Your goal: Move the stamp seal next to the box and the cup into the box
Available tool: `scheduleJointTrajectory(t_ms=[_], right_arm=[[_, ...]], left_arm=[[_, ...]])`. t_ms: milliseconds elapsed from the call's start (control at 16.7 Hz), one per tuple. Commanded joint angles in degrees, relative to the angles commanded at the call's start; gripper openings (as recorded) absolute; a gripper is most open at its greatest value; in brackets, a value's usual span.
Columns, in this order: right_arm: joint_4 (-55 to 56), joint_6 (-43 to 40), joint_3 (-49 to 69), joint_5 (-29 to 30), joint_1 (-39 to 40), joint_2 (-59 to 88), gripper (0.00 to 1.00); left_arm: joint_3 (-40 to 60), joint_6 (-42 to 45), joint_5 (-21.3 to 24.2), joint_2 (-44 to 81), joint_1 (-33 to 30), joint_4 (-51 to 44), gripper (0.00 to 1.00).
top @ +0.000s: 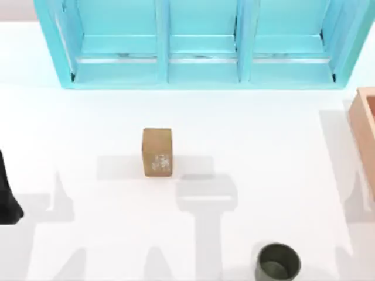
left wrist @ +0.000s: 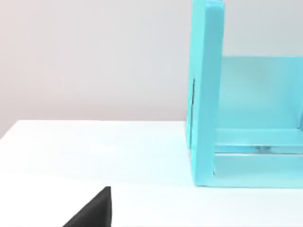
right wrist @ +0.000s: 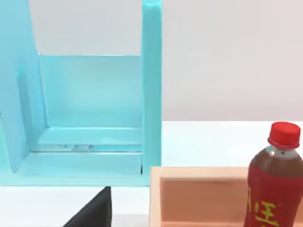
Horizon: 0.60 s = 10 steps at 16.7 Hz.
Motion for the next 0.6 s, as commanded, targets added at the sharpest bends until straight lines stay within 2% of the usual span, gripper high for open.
scheduleJointTrajectory(t_ms=[300,600], right_arm=[[-1.53,0.93,2.74,0.38,1.22,2.78,1.00],[-10.14,5.59,16.30,2.37,7.11,17.80,1.00]], left_arm=[[0.00,0.00,0.00,0.00,0.00,0.00,1.00],[0.00,0.00,0.00,0.00,0.00,0.00,1.00]])
